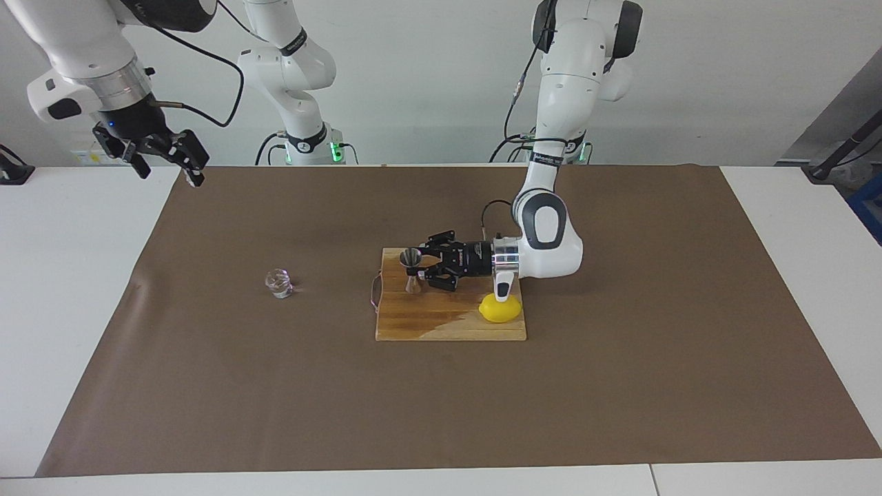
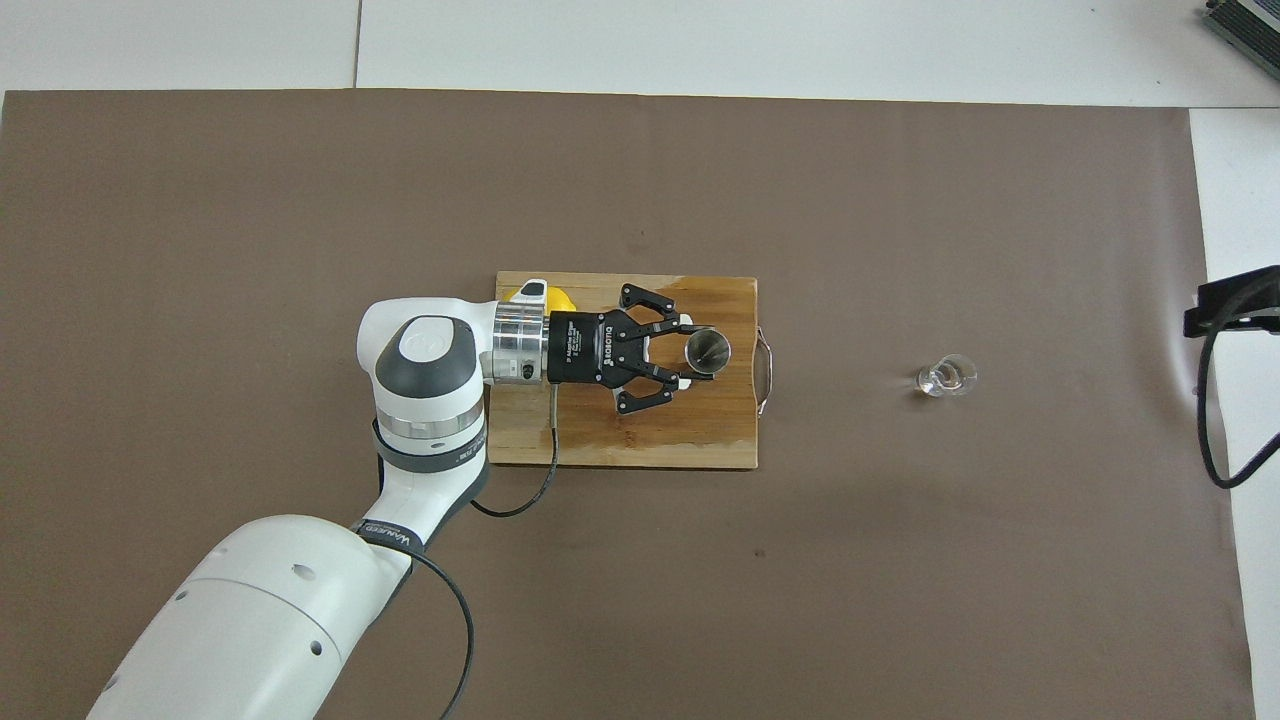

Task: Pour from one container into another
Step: 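Set the metal cup upright on the board and open the left gripper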

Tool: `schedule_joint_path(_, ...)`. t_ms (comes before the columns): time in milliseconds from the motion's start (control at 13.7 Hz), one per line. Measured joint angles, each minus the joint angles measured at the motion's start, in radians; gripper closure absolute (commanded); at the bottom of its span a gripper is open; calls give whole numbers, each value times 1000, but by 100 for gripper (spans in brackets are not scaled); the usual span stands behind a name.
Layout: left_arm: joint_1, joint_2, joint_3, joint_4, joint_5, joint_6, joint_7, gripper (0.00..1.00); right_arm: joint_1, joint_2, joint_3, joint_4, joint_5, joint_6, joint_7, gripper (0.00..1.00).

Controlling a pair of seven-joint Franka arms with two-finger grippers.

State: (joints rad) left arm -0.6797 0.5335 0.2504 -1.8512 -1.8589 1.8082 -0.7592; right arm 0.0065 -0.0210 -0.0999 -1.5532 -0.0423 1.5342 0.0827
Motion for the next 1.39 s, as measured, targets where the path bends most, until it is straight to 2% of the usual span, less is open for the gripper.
schedule_joint_path(1022, -101, 7, 94, -4, 0, 35, -2, 63, 0, 0, 0, 0, 0, 0, 0, 0)
schedule_joint_path(1387, -111, 7, 96, -3, 0, 61, 1, 59, 0, 0, 0, 0, 0, 0, 0, 0)
